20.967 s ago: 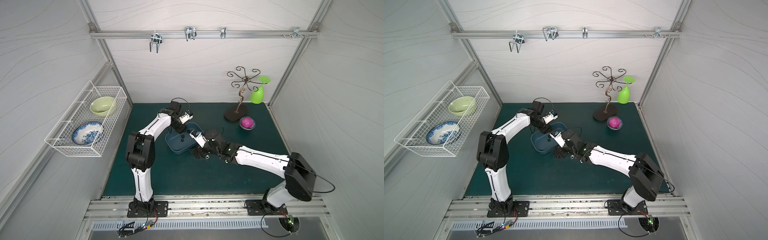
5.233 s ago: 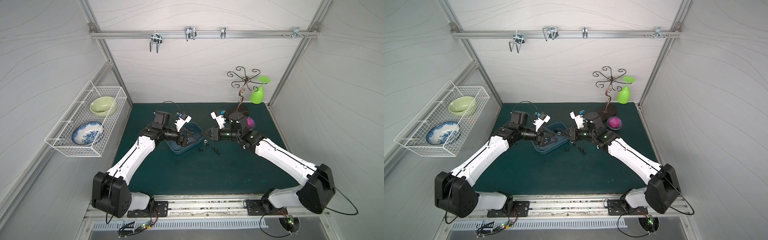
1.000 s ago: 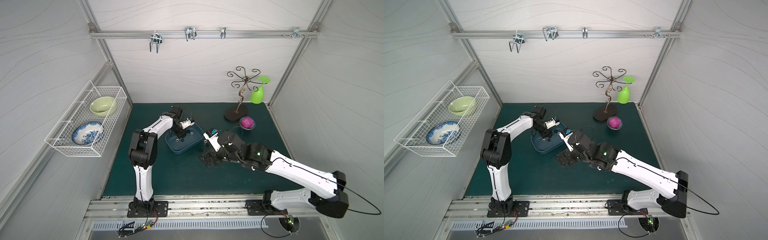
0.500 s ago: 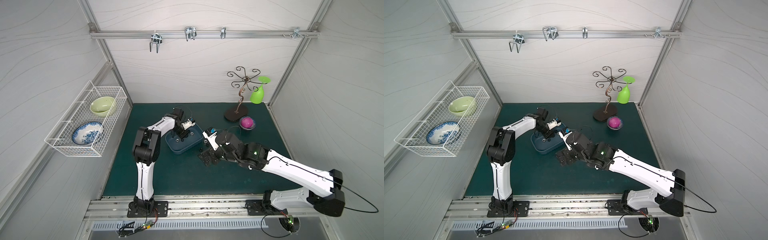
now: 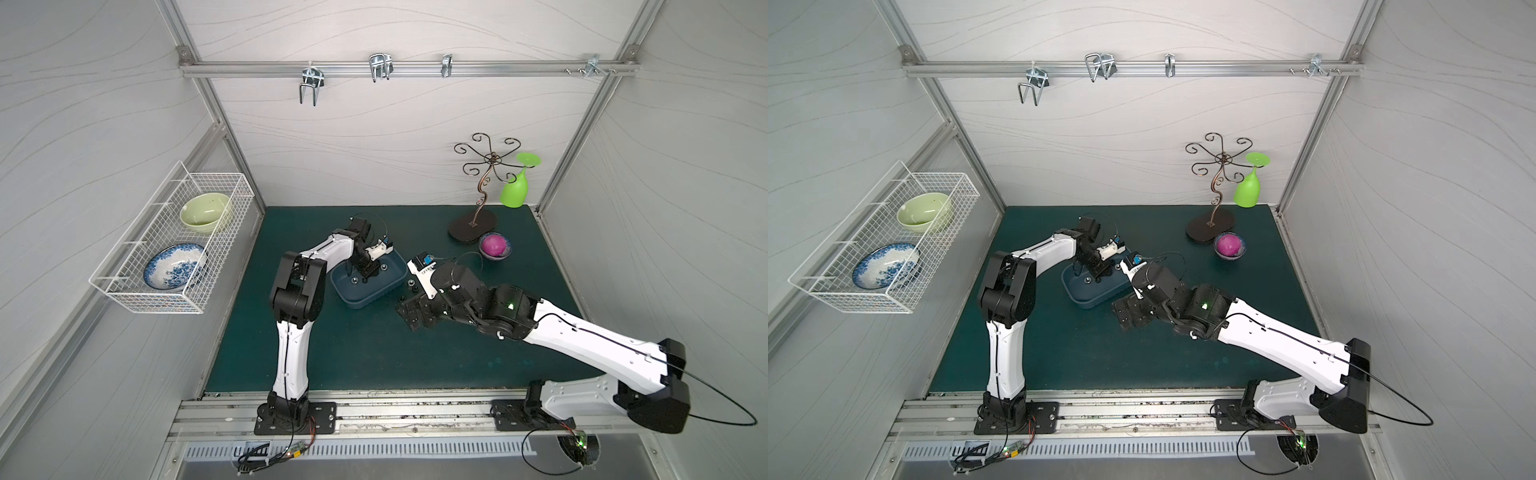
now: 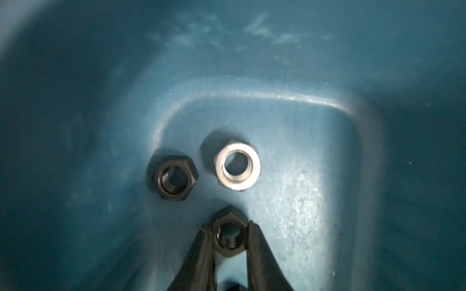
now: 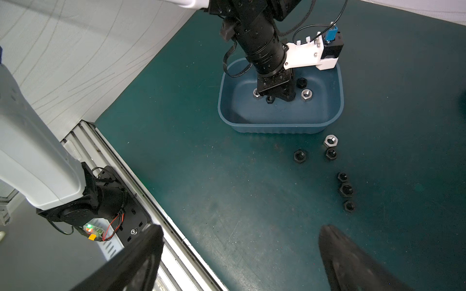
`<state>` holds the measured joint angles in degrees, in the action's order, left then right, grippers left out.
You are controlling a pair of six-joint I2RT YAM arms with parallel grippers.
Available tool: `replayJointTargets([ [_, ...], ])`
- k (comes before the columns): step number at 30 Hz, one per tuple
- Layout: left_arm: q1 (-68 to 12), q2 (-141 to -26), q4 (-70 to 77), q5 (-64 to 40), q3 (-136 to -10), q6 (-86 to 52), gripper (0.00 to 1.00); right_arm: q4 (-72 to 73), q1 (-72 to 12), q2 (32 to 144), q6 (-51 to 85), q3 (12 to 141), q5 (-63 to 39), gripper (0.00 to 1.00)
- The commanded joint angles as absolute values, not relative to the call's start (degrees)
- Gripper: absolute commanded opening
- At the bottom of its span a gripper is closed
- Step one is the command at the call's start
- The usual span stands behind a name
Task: Put the nuts on the desktop into the storage box
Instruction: Place the nut in the storage box, then pick up the nut from the center of the board.
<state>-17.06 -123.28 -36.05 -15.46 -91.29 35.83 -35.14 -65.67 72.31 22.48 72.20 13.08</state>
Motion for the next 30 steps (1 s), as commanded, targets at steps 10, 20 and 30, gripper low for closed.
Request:
replayJointTargets([
  [10, -17.4, -118.9, -34.1, -16.3, -91.5, 36.6, 0.54, -34.5, -66.0, 72.1, 23.8, 71.8, 13.9, 0.99],
  [20, -16.9, -104.1, -36.8, -23.6, -88.5, 29.6, 0.63, -34.9, -64.6, 70.9, 22.9, 70.5, 16.9, 0.99],
  [30, -13.4, -86.4, -34.1, -37.6, -76.8, 20.9, 0.94, -36.1, -59.4, 68.6, 19.9, 66.8, 17.7, 0.99],
])
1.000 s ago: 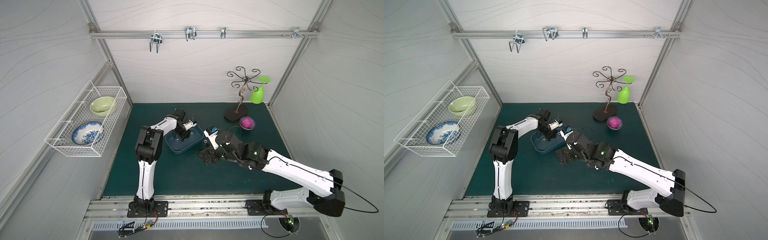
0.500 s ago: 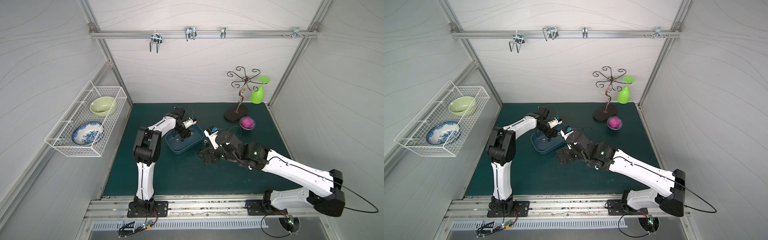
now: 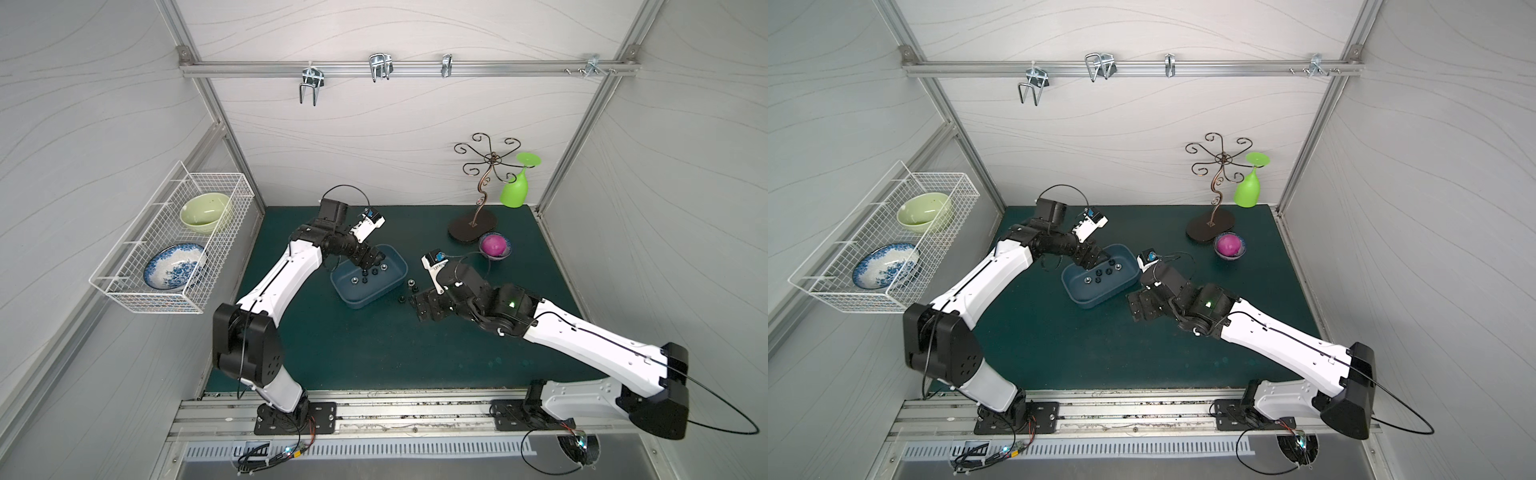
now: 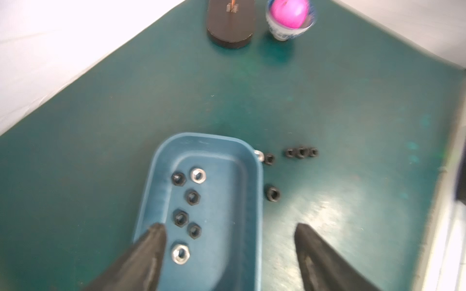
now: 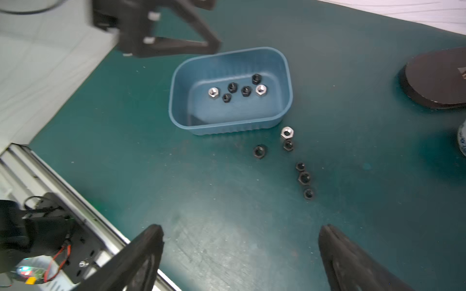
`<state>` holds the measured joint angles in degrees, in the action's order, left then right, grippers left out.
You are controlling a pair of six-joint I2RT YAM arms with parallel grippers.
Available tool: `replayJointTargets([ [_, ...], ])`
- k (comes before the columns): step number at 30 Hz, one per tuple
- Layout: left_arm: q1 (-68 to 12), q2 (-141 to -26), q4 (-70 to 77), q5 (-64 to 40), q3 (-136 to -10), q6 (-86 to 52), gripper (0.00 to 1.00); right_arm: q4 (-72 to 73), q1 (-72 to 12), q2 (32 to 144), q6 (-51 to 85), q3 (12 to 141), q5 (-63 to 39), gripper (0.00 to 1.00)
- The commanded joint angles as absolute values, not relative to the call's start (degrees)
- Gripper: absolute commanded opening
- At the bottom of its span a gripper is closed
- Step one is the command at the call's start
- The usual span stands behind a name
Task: Put the nuts on the desktop into the storage box
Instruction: Pick up the nut from the center of the board.
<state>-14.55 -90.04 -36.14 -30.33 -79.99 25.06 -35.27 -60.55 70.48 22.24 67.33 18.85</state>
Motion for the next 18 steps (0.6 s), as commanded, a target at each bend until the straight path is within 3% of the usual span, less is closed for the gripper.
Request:
replayJointTargets([
  [1, -13.2, -85.0, -33.9, -38.4, -75.6, 20.6, 0.99, -36.4, -58.9, 68.4, 19.7, 66.6, 17.7, 0.99],
  [8, -12.8, -78.7, -34.8, -40.0, -69.3, 10.9, 0.99, -37.3, -55.6, 66.7, 19.5, 63.7, 17.8, 0.99],
  [11, -11.9, -78.5, -43.7, -40.9, -72.2, 16.3, 0.99, -37.9, -53.2, 67.4, 20.7, 63.1, 14.4, 0.99],
  [18, -10.2, -74.3, -41.1, -42.2, -69.9, 17.7, 0.98, -40.9, -45.0, 72.2, 28.7, 63.6, 7.6, 0.94],
])
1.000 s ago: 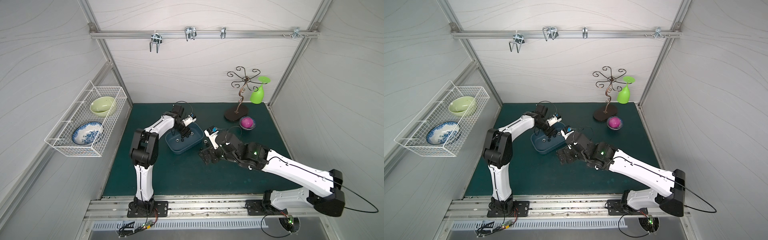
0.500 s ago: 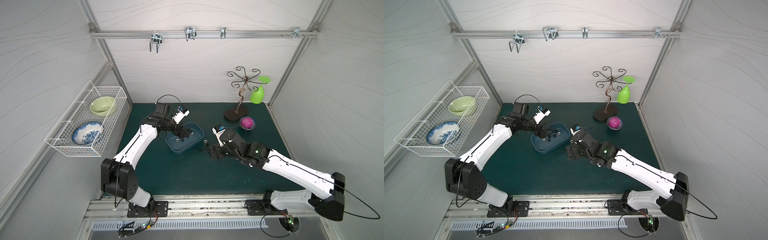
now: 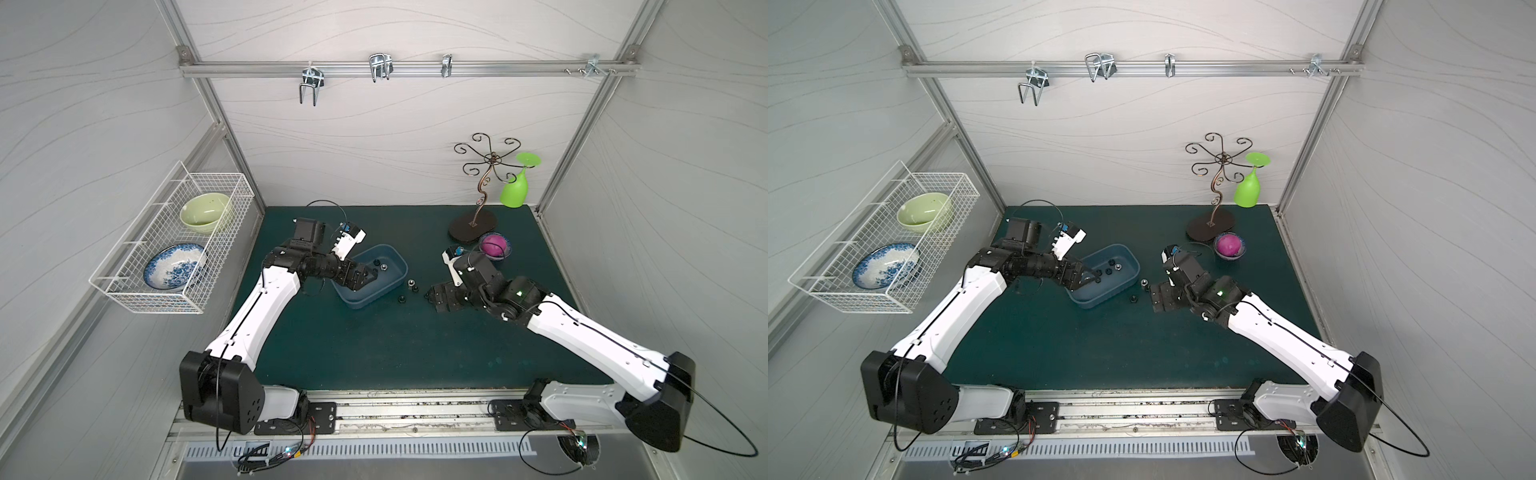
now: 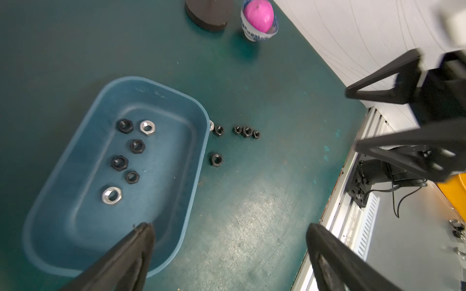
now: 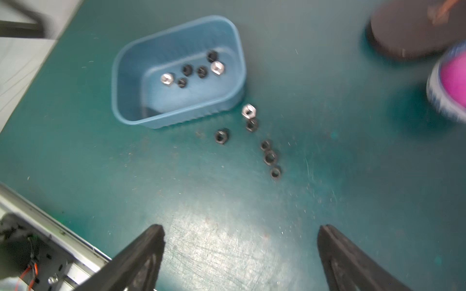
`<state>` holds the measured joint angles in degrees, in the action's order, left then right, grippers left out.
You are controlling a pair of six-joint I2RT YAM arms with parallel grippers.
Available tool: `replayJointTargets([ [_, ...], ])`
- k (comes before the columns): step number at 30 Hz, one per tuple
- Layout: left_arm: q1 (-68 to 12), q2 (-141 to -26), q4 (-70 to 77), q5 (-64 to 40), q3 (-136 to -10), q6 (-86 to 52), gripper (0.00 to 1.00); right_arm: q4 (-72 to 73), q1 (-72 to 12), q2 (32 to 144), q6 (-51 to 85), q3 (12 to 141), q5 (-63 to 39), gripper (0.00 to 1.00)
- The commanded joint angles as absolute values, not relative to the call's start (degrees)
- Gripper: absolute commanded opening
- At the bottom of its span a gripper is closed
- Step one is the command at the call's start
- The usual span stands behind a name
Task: Put the nuts on the desktop into the storage box
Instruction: Pick up the nut from the center of the board.
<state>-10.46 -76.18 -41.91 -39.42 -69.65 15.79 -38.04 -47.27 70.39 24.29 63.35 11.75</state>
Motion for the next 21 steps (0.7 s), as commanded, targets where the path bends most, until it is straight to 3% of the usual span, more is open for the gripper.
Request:
replayJointTargets([
  [1, -10.2, -74.4, -41.1, -43.7, -69.6, 18.7, 0.99, -40.4, -44.1, 72.9, 29.4, 63.3, 6.5, 0.92],
  [6, -10.2, -73.8, -36.2, -50.5, -64.5, 19.8, 0.99, -39.3, -43.6, 75.1, 29.5, 62.8, 6.5, 0.85],
  [15, -10.2, -73.5, -28.2, -52.1, -55.1, 27.3, 0.99, -39.5, -43.4, 83.8, 25.6, 64.3, 4.5, 0.58],
  [21, -10.1, -73.5, -27.7, -52.0, -50.3, 35.6, 0.99, -34.8, -44.2, 89.0, 23.0, 65.6, -2.2, 0.58],
])
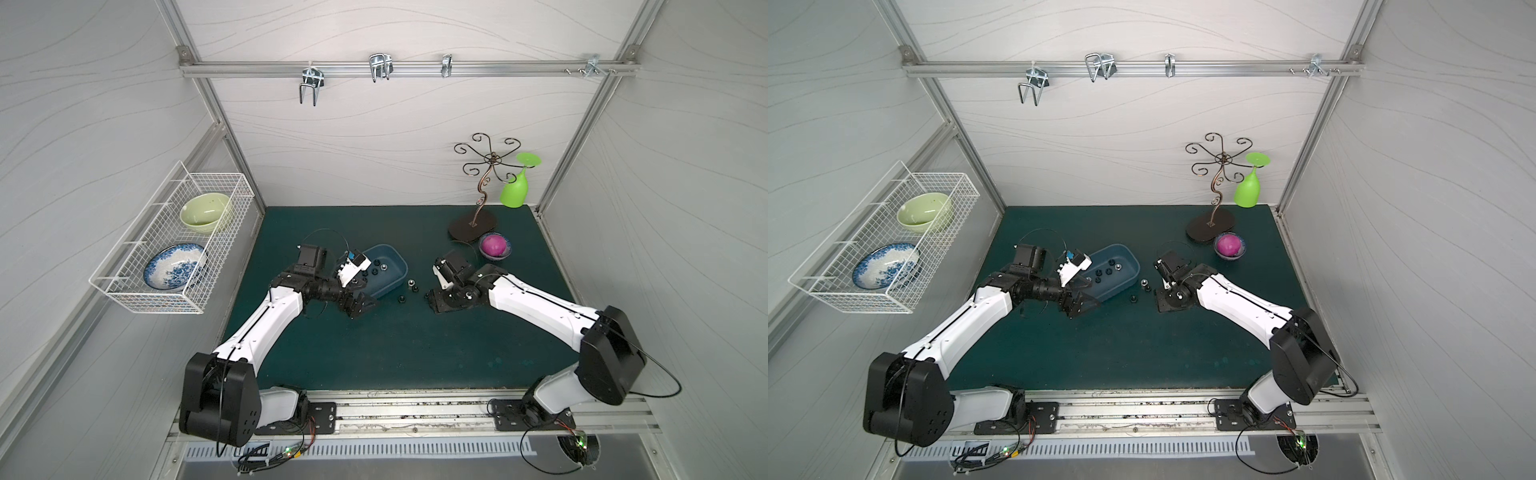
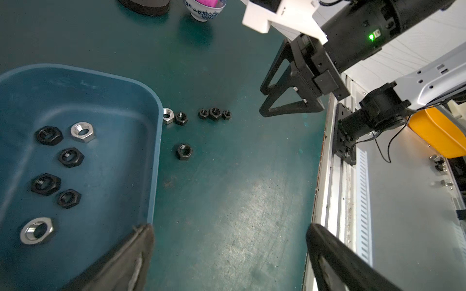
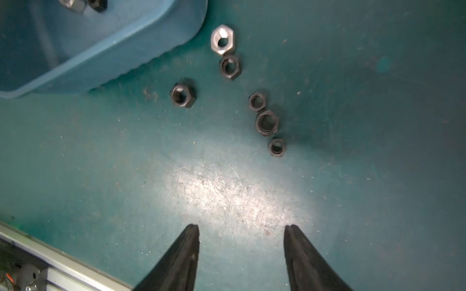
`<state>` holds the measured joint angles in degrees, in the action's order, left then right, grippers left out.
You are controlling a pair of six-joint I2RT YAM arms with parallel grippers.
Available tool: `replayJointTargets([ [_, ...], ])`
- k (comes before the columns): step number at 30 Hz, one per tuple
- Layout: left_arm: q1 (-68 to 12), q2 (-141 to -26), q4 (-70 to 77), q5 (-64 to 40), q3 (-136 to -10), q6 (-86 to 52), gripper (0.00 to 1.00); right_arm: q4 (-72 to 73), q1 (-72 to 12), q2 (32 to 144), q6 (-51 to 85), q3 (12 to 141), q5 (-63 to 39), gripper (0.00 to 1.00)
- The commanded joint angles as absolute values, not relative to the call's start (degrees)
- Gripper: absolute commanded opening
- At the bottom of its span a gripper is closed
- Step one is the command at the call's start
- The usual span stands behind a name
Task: Put the nuts on the desktop into the storage box
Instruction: Pick up the nut from the center of the board.
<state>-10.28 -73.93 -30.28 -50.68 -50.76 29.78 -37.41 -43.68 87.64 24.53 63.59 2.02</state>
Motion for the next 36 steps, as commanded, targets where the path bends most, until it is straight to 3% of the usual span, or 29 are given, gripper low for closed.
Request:
replayJointTargets([
  [1, -10.1, -73.5, -27.7, -51.5, -49.7, 36.4, 0.99, -33.8, -44.6, 89.8, 23.2, 66.1, -3.1, 0.59],
  [15, -8.2, -71.8, -20.4, -43.1, -42.0, 39.1, 0.99, -26.0, -49.1, 104.1, 17.8, 74.4, 1.0, 0.62],
  [23, -7.6, -71.1, -16.8, -40.6, -39.5, 39.4, 0.99, -23.6, -49.0, 109.8, 15.4, 77.4, 1.3, 0.55],
  [36, -7.5, -70.9, -14.8, -40.0, -37.6, 38.9, 0.99, -15.9, -49.5, 112.5, 15.0, 73.8, 9.1, 0.52],
])
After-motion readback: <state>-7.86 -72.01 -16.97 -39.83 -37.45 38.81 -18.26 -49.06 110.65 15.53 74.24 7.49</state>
